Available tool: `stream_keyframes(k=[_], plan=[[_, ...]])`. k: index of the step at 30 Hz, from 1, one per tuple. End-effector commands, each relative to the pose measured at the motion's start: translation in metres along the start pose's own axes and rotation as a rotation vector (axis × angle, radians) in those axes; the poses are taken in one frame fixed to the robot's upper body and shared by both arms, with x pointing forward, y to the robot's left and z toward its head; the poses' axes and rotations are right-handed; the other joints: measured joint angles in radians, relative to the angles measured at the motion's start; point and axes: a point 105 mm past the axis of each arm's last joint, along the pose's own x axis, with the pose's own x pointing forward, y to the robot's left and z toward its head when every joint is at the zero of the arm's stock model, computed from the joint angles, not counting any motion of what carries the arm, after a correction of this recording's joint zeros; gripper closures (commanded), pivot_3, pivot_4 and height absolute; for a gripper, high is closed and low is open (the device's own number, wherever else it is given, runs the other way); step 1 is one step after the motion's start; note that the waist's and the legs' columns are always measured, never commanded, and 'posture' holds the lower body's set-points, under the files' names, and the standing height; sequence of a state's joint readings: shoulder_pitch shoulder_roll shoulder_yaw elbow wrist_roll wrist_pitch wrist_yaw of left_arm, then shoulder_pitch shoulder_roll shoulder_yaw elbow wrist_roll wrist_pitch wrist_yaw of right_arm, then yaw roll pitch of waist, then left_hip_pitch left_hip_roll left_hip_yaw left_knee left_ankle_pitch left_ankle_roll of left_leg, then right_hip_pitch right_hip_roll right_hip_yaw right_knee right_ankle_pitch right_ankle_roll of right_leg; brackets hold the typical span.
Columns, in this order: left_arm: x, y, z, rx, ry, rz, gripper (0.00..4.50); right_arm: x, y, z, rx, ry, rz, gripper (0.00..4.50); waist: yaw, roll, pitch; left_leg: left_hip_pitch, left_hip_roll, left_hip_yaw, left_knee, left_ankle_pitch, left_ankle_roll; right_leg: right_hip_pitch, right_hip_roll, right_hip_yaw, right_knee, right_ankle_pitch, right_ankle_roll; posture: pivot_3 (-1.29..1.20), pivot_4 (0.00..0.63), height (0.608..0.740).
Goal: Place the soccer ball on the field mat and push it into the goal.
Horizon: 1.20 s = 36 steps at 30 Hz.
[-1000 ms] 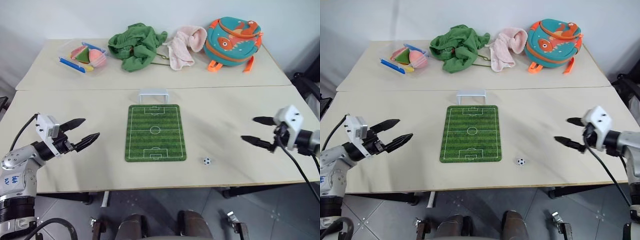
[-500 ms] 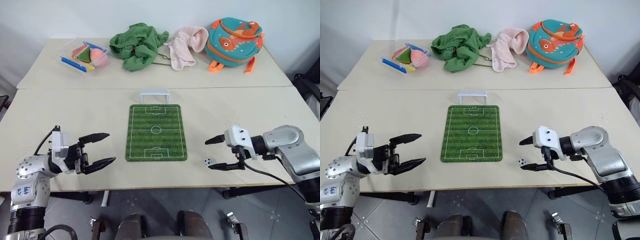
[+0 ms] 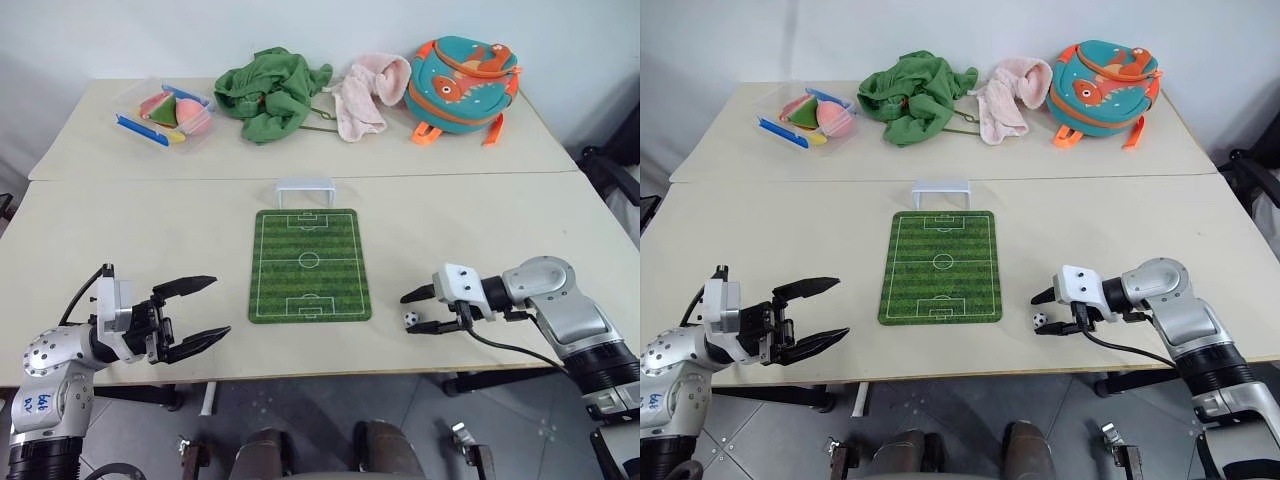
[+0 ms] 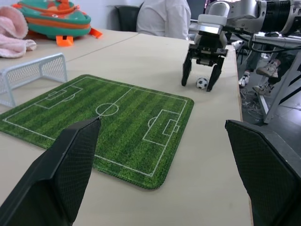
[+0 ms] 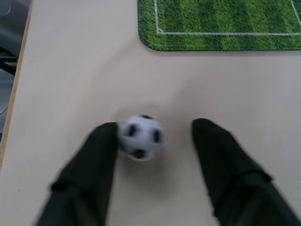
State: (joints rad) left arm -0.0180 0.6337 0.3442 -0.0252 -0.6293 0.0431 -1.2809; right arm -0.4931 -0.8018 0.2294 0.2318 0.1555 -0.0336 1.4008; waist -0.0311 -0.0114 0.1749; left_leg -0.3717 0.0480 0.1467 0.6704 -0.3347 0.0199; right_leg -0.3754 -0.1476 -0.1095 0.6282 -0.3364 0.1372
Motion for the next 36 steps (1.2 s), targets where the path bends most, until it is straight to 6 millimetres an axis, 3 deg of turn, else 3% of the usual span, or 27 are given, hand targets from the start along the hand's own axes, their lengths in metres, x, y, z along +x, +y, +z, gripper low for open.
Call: stream_keyframes(k=[1, 3, 7, 10, 13, 17, 25, 36], plan=[[-0.003, 0.003, 0.009, 0.042, -0.02, 0.009, 0.0, 0.0, -0.003, 0.0, -0.021, 0.004, -0.039, 3.19, 0.0, 0.0, 0.0, 0.0, 0.0, 0.0, 0.0, 0.0, 0.0, 0.0, 0.0, 0.0, 0.0, 0.0, 0.0, 0.0, 0.15, 0.74], [-0.003, 0.004, 0.009, 0.043, -0.021, 0.012, 0.0, -0.003, -0.004, 0.009, -0.036, -0.027, -0.051, 3.65, 0.001, 0.0, 0.0, 0.0, 0.0, 0.0, 0.001, 0.0, 0.0, 0.0, 0.0, 0.0, 0.0, 0.0, 0.0, 0.0, 0.15, 0.74], [-0.003, 0.009, 0.008, 0.051, -0.029, 0.022, 0.0, -0.01, -0.013, 0.038, -0.066, -0.107, -0.096, 3.65, 0.001, 0.001, 0.0, -0.001, 0.0, 0.0, 0.0, 0.0, 0.0, -0.001, 0.0, 0.0, 0.0, 0.0, 0.0, 0.0, 0.15, 0.74], [-0.006, 0.011, 0.007, 0.053, -0.035, 0.021, 0.0, -0.005, -0.027, 0.078, -0.082, -0.211, -0.138, 3.65, -0.002, 0.001, 0.0, -0.001, 0.0, 0.0, 0.0, 0.0, 0.0, -0.001, 0.0, 0.0, 0.0, 0.0, 0.0, 0.0, 0.15, 0.74], [-0.007, 0.013, 0.005, 0.055, -0.041, 0.014, 0.0, 0.007, -0.028, 0.096, -0.066, -0.225, -0.106, 3.65, 0.001, 0.001, 0.0, -0.001, 0.0, 0.0, 0.0, 0.0, 0.0, -0.002, 0.0, 0.0, 0.001, 0.0, 0.0, 0.0, 0.15, 0.74], [-0.013, 0.012, 0.002, 0.063, -0.053, -0.016, 0.0, 0.051, -0.016, 0.119, -0.083, -0.263, 0.012, 3.65, 0.002, 0.0, 0.0, -0.001, 0.0, -0.001, -0.001, -0.001, 0.0, -0.002, 0.0, -0.002, 0.001, 0.0, 0.0, 0.0, 0.15, 0.74], [-0.03, 0.002, -0.018, 0.057, 0.059, -0.026, 0.0, 0.106, -0.019, 0.117, -0.136, -0.187, 0.071, 3.65, -0.008, 0.0, 0.0, -0.006, -0.001, -0.001, 0.003, -0.002, 0.001, -0.004, -0.001, -0.006, 0.001, 0.0, 0.0, 0.0, 0.15, 0.74], [-0.034, -0.003, -0.015, 0.081, 0.055, 0.044, 0.0, 0.123, -0.031, 0.112, -0.168, -0.188, 0.097, 3.65, -0.027, 0.0, 0.0, -0.006, 0.0, -0.003, 0.004, -0.002, 0.0, -0.004, -0.001, -0.007, 0.004, 0.0, 0.0, 0.0, 0.15, 0.74]])
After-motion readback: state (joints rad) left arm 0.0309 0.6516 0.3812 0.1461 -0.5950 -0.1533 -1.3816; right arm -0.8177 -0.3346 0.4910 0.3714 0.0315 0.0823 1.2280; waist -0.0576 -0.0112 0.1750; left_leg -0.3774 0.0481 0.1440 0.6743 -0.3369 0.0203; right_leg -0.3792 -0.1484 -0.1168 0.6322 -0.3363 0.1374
